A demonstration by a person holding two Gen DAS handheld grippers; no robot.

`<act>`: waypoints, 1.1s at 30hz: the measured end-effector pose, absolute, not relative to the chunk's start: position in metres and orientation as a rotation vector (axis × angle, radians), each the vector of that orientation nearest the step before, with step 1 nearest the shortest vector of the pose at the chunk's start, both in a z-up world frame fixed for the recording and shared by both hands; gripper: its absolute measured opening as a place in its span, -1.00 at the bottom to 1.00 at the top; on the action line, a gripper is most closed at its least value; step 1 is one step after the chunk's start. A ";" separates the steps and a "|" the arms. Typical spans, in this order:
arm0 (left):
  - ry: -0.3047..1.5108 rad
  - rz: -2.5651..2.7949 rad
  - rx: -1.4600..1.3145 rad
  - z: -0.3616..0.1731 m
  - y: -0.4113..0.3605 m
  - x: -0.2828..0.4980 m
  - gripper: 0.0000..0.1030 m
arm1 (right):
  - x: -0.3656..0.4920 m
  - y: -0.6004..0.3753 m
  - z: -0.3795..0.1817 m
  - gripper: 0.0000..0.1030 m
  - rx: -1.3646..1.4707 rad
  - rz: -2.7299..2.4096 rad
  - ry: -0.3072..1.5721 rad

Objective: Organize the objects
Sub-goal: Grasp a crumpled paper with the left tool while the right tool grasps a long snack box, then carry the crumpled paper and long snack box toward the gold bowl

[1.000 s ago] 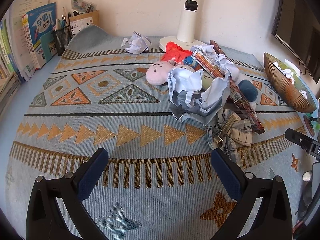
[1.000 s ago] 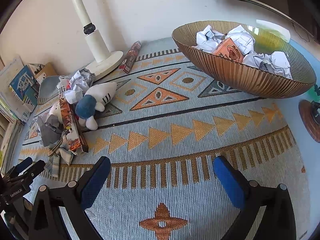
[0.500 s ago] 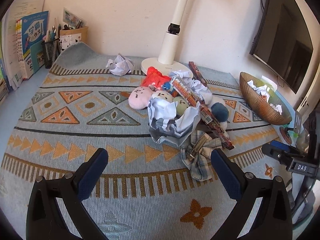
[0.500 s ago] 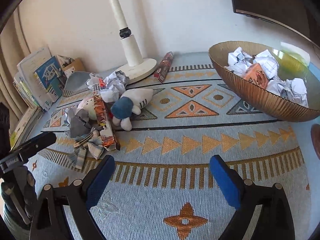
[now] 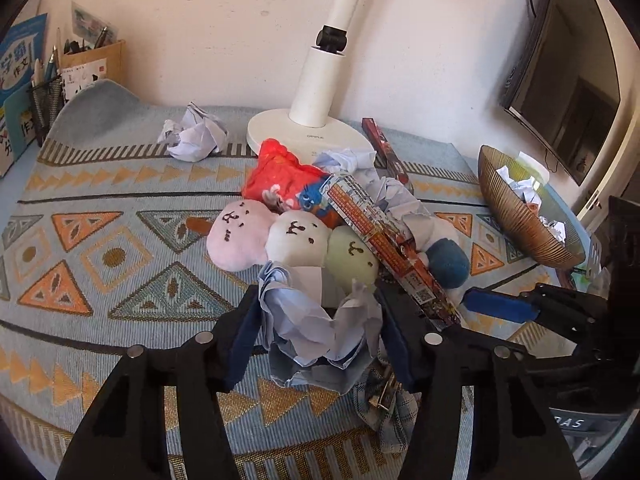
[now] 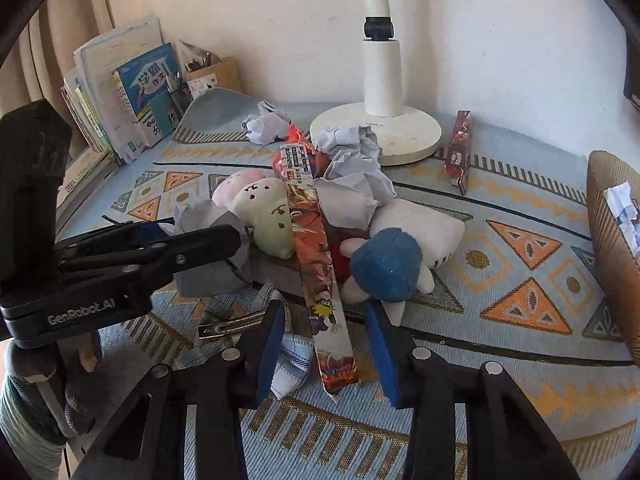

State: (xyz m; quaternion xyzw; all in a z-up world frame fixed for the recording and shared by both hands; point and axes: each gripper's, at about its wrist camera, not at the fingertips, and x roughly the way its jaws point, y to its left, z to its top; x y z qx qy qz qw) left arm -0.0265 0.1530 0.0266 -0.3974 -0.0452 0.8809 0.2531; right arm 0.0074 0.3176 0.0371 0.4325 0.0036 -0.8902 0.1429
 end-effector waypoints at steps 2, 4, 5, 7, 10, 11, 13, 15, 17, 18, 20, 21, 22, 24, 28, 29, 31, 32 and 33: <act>-0.161 2.402 -1.053 0.030 0.147 -0.024 -0.08 | 0.005 0.317 0.031 -0.62 1.260 -2.562 -0.013; -0.188 2.411 -1.056 0.030 0.142 -0.025 -0.08 | 0.012 0.320 0.034 -0.64 1.228 -2.574 -0.031; -0.200 2.412 -1.057 0.031 0.139 -0.024 -0.08 | 0.019 0.322 0.038 -0.65 1.213 -2.578 -0.041; -0.220 2.418 -1.049 0.033 0.134 -0.020 -0.08 | 0.037 0.329 0.048 -0.67 1.188 -2.593 -0.063; -0.237 2.418 -1.056 0.034 0.126 -0.004 -0.08 | 0.078 0.343 0.061 -0.67 1.156 -2.650 -0.057; -0.235 2.424 -1.048 0.035 0.123 0.004 -0.08 | 0.093 0.348 0.063 -0.67 1.154 -2.678 -0.041; -0.213 2.453 -1.034 0.036 0.119 0.020 -0.08 | 0.124 0.359 0.065 -0.67 1.164 -2.722 -0.026; -0.185 2.481 -1.022 0.035 0.119 0.033 -0.08 | 0.149 0.370 0.062 -0.67 1.194 -2.774 0.000; -0.160 2.508 -1.004 0.035 0.119 0.041 -0.08 | 0.164 0.379 0.057 -0.67 1.241 -2.837 0.044; -0.148 2.521 -0.981 0.036 0.119 0.044 -0.07 | 0.168 0.386 0.054 -0.67 1.274 -2.846 0.042; -0.127 2.538 -0.965 0.035 0.120 0.044 -0.07 | 0.169 0.395 0.047 -0.67 1.336 -2.840 0.008; -0.123 2.530 -0.978 0.034 0.120 0.042 -0.07 | 0.167 0.397 0.043 -0.67 1.361 -2.835 -0.012; -0.126 2.524 -0.995 0.032 0.120 0.040 -0.07 | 0.165 0.399 0.040 -0.66 1.379 -2.830 -0.033; -0.138 2.519 -1.012 0.030 0.119 0.038 -0.06 | 0.158 0.401 0.033 -0.53 1.413 -2.789 -0.070; -0.144 2.517 -1.041 0.027 0.119 0.037 -0.05 | 0.143 0.393 0.035 0.08 1.391 -2.805 -0.028; -0.139 2.517 -1.048 0.026 0.119 0.037 -0.05 | 0.136 0.391 0.036 0.22 1.400 -2.803 -0.017; -0.124 2.525 -1.063 0.025 0.122 0.036 -0.05 | 0.117 0.391 0.035 0.25 1.441 -2.774 -0.015; -0.117 2.528 -1.068 0.024 0.122 0.036 -0.05 | 0.108 0.391 0.034 0.25 1.456 -2.750 -0.023; -0.113 2.532 -1.069 0.024 0.123 0.036 -0.01 | 0.101 0.392 0.033 0.25 1.457 -2.733 -0.043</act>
